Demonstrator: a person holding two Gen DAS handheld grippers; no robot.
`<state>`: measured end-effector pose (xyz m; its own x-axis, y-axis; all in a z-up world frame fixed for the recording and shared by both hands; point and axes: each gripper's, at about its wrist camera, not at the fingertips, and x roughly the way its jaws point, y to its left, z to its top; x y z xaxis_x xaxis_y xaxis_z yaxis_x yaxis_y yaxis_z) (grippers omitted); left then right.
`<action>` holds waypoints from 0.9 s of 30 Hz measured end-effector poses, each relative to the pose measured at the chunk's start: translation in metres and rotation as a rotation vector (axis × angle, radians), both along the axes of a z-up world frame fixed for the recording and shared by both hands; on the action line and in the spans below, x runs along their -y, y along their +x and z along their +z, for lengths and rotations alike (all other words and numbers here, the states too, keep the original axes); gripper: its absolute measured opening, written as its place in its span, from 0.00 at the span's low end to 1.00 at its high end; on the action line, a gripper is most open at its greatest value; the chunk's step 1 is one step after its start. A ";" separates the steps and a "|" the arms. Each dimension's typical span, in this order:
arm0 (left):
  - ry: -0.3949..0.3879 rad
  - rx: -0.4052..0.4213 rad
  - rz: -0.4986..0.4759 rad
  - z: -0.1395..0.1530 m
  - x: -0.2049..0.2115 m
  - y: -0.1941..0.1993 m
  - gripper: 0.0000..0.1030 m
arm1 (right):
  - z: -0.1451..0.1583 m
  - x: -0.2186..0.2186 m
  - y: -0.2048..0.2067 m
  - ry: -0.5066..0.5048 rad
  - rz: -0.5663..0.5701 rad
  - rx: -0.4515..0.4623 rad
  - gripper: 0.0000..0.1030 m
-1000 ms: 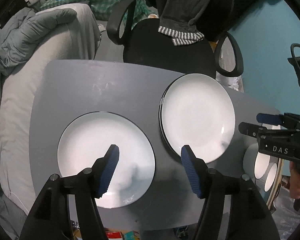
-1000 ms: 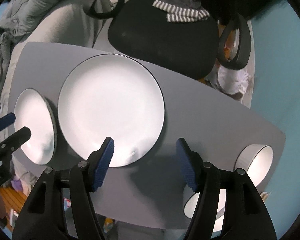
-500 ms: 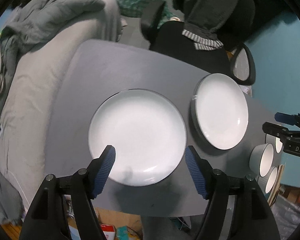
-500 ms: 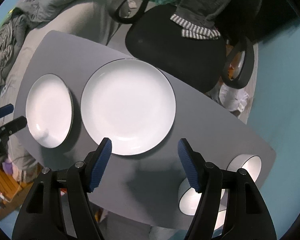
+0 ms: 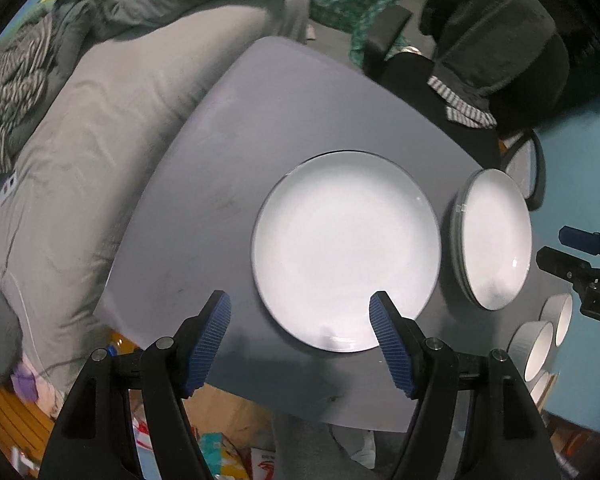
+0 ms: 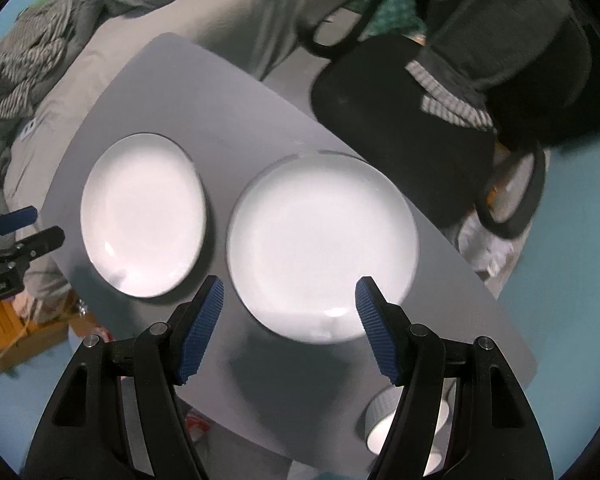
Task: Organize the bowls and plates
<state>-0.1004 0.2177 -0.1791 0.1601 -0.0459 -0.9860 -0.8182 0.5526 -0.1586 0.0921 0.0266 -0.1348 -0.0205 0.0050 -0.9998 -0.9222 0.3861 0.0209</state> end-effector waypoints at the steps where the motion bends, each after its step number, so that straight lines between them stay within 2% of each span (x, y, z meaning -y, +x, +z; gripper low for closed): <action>1: -0.005 -0.003 0.014 -0.003 -0.001 -0.004 0.71 | -0.002 -0.006 -0.003 0.001 0.012 -0.004 0.66; 9: -0.052 -0.009 0.086 -0.026 -0.012 -0.021 0.71 | -0.032 -0.058 -0.021 0.014 0.079 -0.108 0.66; 18: -0.105 0.014 0.169 -0.056 -0.019 -0.029 0.71 | -0.062 -0.105 -0.028 0.053 0.126 -0.177 0.66; 27: -0.136 0.019 0.245 -0.078 -0.024 -0.035 0.71 | -0.093 -0.120 -0.033 0.033 0.155 -0.206 0.66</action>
<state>-0.1358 0.2412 -0.2575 0.2010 -0.1354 -0.9702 -0.9210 0.3112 -0.2343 0.0591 0.1469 -0.2274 -0.2270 0.0185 -0.9737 -0.9453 0.2362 0.2249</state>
